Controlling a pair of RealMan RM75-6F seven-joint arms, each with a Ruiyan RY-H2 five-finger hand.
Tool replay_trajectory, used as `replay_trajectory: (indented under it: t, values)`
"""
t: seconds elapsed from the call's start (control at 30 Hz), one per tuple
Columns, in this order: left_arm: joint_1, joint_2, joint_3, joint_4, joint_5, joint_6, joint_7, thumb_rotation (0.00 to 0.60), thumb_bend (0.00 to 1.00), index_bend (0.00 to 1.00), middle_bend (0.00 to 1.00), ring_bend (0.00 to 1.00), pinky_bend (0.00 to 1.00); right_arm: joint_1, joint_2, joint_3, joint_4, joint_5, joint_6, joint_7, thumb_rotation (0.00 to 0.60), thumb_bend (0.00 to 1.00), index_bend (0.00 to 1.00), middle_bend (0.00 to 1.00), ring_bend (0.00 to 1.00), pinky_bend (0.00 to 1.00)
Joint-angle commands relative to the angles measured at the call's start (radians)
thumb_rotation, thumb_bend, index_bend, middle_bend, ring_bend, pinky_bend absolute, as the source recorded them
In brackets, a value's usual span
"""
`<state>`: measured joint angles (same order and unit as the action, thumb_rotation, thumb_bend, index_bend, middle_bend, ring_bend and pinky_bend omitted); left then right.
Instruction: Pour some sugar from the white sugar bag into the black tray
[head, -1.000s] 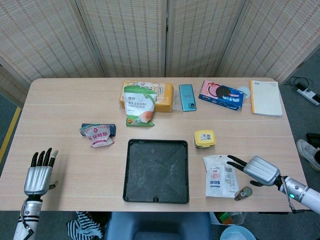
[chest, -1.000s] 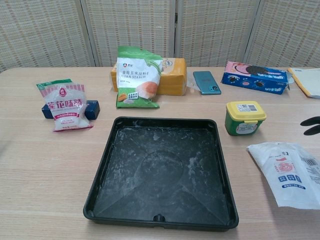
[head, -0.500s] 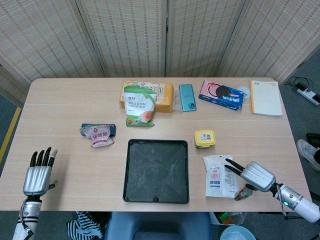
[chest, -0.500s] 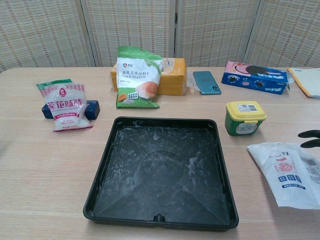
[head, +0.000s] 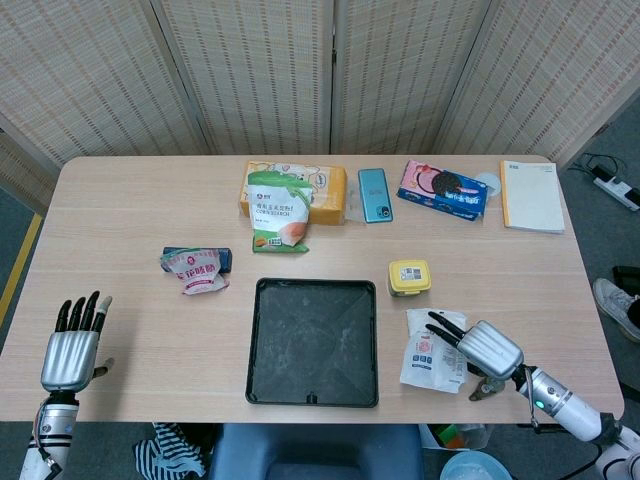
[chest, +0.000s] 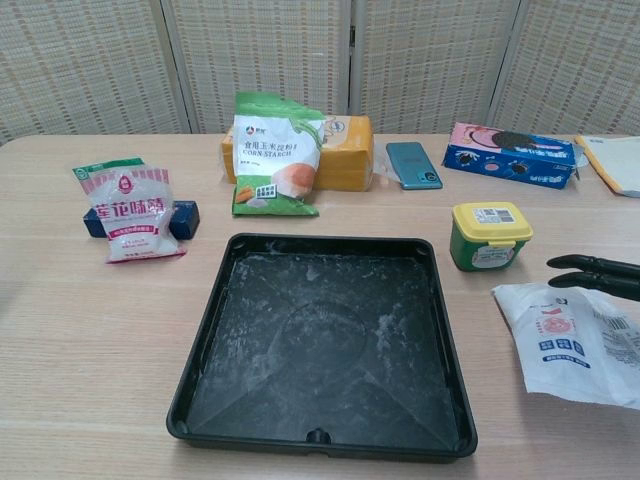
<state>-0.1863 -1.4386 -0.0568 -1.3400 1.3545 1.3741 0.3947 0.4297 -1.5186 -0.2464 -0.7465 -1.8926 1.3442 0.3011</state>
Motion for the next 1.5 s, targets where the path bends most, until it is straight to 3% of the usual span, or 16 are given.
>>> replay_trajectory:
  t: [0.03, 0.4, 0.73, 1.0, 1.23, 1.5]
  values:
    - [0.0, 0.007, 0.0, -0.006, 0.003, -0.001, -0.011, 0.6, 0.17, 0.0, 0.0, 0.01, 0.0, 0.008, 0.004, 0.006, -0.049, 0.008, -0.016, -0.023, 0.6, 0.28, 0.0, 0.0, 0.77, 0.92]
    - [0.004, 0.033, 0.003, -0.031, 0.015, 0.002, -0.046, 0.6, 0.17, 0.0, 0.0, 0.02, 0.0, 0.041, 0.037, 0.057, -0.287, 0.077, -0.122, -0.168, 0.6, 0.28, 0.0, 0.0, 0.77, 0.92]
    - [0.002, 0.04, 0.002, -0.033, 0.014, -0.005, -0.056, 0.6, 0.17, 0.0, 0.0, 0.02, 0.0, 0.106, 0.054, 0.105, -0.414, 0.15, -0.274, -0.24, 0.6, 0.28, 0.0, 0.0, 0.77, 0.92]
    - [0.003, 0.038, 0.004, -0.033, 0.016, -0.002, -0.047, 0.6, 0.17, 0.0, 0.0, 0.03, 0.0, 0.116, 0.231, 0.058, -0.579, 0.155, -0.305, -0.202, 0.6, 0.27, 0.0, 0.0, 0.77, 0.92]
    - [0.001, 0.023, 0.01, -0.025, 0.019, -0.008, -0.031, 0.6, 0.17, 0.0, 0.0, 0.03, 0.0, 0.124, 0.277, 0.035, -0.573, 0.16, -0.345, -0.147, 0.6, 0.27, 0.0, 0.0, 0.76, 0.92]
    - [0.001, 0.014, -0.002, -0.011, -0.002, -0.012, -0.025, 0.6, 0.17, 0.0, 0.0, 0.03, 0.0, 0.162, 0.216, 0.048, -0.46, 0.168, -0.409, -0.068, 0.6, 0.27, 0.0, 0.0, 0.76, 0.92]
